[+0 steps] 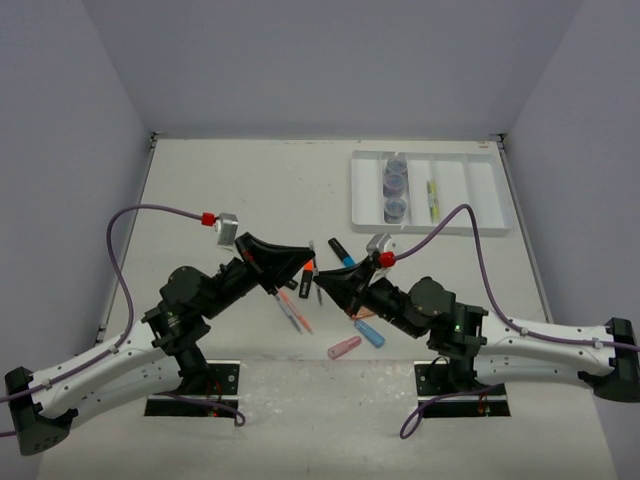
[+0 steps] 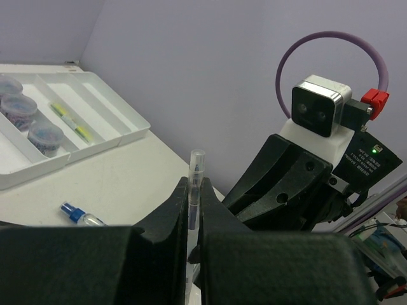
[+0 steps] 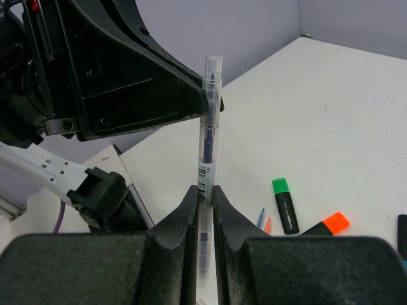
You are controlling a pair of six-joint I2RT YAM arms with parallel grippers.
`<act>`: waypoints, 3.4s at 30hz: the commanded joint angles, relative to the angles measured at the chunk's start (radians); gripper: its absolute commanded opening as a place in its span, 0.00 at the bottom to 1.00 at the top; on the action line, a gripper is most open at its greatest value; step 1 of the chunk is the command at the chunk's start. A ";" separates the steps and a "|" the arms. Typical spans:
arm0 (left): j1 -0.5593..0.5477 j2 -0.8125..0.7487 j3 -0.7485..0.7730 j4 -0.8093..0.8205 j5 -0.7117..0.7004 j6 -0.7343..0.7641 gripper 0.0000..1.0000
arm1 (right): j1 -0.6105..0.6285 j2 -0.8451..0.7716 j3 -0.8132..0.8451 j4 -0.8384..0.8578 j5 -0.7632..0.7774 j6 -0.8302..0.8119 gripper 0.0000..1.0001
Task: Sort the stationery into containers
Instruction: Close the pen cap on the pen.
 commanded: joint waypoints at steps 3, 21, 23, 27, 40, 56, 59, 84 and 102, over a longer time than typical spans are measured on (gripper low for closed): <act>-0.007 0.020 0.046 -0.124 0.058 0.034 0.15 | 0.000 0.068 0.091 0.142 -0.027 -0.040 0.00; -0.007 0.009 0.055 -0.162 0.038 0.060 0.28 | 0.000 0.072 0.097 0.134 0.005 -0.021 0.00; -0.008 0.010 0.053 -0.162 0.033 0.062 0.29 | 0.000 0.070 0.093 0.134 0.005 -0.019 0.00; -0.007 0.010 0.050 -0.152 0.033 0.059 0.14 | 0.000 0.065 0.092 0.130 -0.006 -0.018 0.00; -0.007 -0.056 -0.003 0.081 0.262 0.092 0.00 | 0.000 0.173 0.144 0.101 -0.104 0.048 0.31; -0.007 -0.096 0.063 -0.082 0.072 0.174 0.82 | -0.002 0.115 0.112 0.048 -0.080 0.031 0.00; -0.007 -0.092 0.090 -0.082 0.037 0.183 0.79 | -0.001 0.130 0.127 0.031 -0.128 0.024 0.00; -0.007 0.007 0.199 -0.140 0.098 0.192 0.19 | -0.001 0.202 0.228 -0.068 -0.162 -0.006 0.00; -0.007 0.019 0.076 -0.137 0.173 0.087 0.00 | -0.139 0.206 0.487 -0.148 -0.156 -0.130 0.00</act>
